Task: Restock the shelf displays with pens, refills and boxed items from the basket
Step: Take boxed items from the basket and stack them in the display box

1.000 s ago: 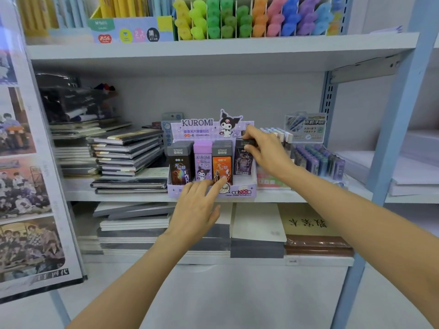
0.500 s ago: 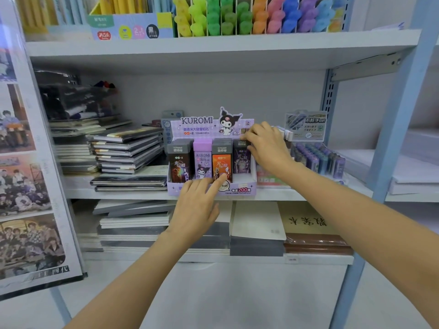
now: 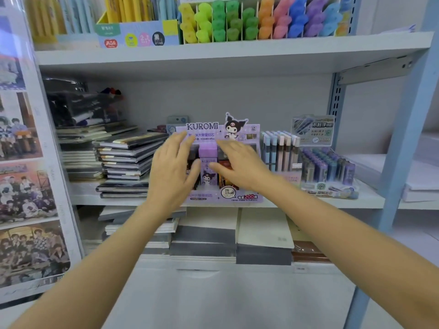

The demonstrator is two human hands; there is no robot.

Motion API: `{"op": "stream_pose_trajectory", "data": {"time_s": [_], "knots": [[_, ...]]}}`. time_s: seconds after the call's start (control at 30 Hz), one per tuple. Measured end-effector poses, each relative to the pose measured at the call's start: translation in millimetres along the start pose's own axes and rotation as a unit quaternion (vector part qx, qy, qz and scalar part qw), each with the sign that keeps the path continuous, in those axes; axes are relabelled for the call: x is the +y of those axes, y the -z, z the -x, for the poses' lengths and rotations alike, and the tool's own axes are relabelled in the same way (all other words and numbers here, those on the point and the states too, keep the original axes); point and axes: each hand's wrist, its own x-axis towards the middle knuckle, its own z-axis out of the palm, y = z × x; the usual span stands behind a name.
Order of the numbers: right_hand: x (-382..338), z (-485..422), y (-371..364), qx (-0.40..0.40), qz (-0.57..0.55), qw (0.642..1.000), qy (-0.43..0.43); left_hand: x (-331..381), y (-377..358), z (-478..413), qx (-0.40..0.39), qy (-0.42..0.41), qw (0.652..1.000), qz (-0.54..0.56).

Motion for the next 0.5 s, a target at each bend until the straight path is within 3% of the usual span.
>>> {"op": "stream_pose_trajectory", "data": {"time_s": [0.13,0.33,0.5], "knots": [[12,-4,3,0.001,-0.054,0.999,-0.003,-13,-7,-32,-0.137,0.045,0.989,0.037],[17,-5,-3,-0.004,-0.029,0.999,0.023,-19,-12,-31,-0.118,0.002,0.993,-0.007],[11,-15,2,-0.027,0.014,0.999,0.035,-17,-16,-34,-0.157,0.033,0.987,0.01]]}}
